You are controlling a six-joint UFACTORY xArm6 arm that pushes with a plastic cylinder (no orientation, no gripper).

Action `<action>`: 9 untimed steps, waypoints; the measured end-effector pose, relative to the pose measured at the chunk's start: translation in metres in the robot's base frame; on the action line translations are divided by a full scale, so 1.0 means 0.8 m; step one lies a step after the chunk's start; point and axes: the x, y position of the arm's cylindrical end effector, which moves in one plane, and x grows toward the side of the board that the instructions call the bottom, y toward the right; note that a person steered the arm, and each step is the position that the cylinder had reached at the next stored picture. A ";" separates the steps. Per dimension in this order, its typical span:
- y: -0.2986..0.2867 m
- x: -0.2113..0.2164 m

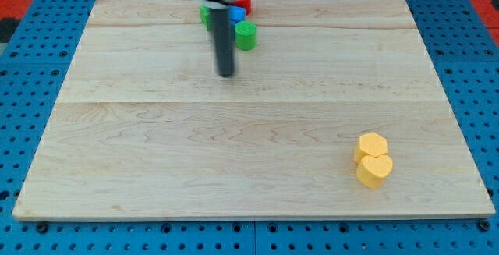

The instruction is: Move the yellow blocks to the group of blocks

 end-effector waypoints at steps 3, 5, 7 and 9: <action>0.242 0.165; 0.204 0.190; 0.230 0.142; 0.204 0.182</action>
